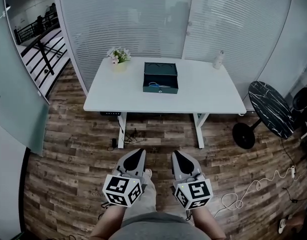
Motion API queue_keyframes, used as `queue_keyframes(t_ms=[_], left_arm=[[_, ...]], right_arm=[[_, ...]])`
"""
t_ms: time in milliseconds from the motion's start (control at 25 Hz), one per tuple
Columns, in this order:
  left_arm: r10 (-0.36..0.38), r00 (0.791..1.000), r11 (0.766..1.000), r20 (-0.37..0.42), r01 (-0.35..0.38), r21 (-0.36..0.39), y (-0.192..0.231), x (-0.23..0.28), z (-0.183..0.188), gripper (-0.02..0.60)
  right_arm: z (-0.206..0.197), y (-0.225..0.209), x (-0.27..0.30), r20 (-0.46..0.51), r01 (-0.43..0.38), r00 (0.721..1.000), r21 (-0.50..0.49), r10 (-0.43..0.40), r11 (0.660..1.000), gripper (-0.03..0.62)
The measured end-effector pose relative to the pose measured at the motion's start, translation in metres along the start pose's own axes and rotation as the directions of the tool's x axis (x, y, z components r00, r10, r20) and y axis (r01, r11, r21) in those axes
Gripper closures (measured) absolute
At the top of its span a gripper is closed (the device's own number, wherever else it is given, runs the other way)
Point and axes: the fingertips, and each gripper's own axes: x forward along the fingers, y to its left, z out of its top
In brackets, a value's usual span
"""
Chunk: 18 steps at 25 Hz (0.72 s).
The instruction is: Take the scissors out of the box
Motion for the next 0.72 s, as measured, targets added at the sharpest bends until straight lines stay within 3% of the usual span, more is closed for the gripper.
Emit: queue_keyframes(t_ms=[720], left_arm=[[-0.049,0.998,0.999,-0.038,0.048,-0.004,0.121,0.187,0.058,0.575]], right_arm=[[0.033,-0.076,0.215,-0.011,0.021,1.000,-0.029,-0.022,0.999,0.585]])
